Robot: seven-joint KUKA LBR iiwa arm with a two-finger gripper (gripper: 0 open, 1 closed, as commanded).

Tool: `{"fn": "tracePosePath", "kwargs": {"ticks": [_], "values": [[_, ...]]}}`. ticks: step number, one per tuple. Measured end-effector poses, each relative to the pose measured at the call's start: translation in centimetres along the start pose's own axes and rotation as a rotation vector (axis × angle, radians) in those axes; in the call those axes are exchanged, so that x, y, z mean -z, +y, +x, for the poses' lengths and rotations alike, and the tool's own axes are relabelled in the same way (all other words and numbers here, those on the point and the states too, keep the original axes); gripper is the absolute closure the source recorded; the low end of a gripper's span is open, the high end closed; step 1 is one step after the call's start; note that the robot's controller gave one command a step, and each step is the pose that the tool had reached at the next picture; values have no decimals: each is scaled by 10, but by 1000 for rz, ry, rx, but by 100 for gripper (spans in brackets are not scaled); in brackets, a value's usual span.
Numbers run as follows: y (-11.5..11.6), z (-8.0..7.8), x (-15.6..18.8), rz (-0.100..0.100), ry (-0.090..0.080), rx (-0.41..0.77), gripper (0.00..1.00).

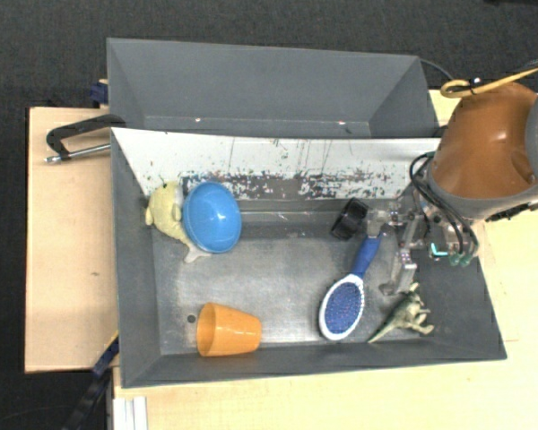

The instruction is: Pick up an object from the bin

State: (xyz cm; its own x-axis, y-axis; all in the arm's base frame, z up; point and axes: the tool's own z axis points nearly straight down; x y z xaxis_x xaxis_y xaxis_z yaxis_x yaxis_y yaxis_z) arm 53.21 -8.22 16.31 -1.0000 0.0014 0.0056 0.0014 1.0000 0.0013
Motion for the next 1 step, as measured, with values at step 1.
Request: {"fn": "tracePosePath", "kwargs": {"ticks": [1], "values": [[43, -8, -91, 2, -1, 414, 0]]}}
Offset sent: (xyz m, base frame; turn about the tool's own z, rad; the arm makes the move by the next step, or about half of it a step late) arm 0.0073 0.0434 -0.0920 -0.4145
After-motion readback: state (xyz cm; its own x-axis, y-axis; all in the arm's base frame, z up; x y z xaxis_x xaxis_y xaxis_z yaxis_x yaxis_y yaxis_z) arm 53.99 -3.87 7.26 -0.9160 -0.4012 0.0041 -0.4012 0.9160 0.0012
